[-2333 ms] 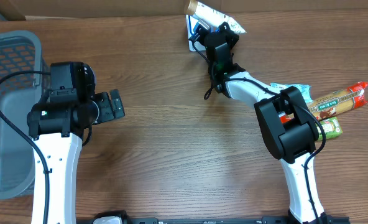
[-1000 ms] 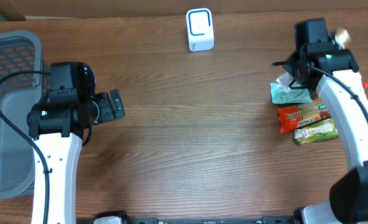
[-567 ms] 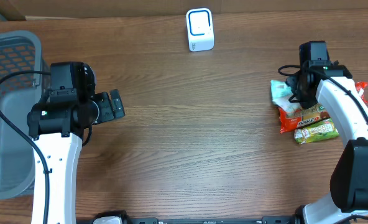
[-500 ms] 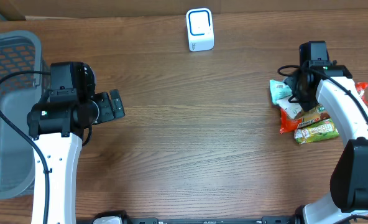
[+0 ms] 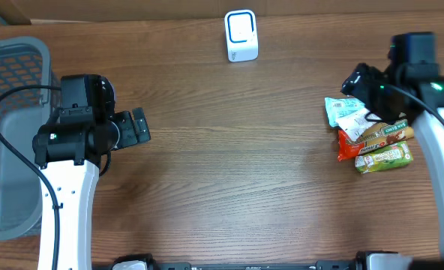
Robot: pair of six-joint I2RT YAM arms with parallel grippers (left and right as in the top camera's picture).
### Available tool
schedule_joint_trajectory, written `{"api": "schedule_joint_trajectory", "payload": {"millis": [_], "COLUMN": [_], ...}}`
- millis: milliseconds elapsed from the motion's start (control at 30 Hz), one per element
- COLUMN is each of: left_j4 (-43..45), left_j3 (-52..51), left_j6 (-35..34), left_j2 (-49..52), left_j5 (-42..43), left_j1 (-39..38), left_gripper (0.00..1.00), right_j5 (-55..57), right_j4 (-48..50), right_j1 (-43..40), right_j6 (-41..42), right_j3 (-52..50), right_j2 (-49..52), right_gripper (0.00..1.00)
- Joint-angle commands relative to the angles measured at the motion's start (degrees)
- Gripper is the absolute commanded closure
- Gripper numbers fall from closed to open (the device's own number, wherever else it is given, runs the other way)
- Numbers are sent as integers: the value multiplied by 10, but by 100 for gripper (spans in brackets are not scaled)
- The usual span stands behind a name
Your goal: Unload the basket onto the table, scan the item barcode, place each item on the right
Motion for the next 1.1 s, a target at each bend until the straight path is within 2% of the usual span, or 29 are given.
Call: {"api": "schedule_joint_trajectory", "payload": {"millis": [0,100,433,1067], "left_j4": [0,0,0,0], "left_j3": [-1,-1,-1,-1], "left_j6": [11,11,11,11], "left_j2": [-4,-4,-4,-4], "left_j5": [3,3,3,3], "left_j1": [3,3,3,3], "left_gripper": [1,0,0,0], "right_j5": [-57,-59,-59,-59], "right_j4": [-31,-56,-104,-112], "right_j1": [0,0,0,0], "right_j6": [-66,-66,-66,-66], "right_j3": [33,33,33,33], "right_j2": [-82,-133,-234,-186], "right_gripper": [12,0,0,0]}}
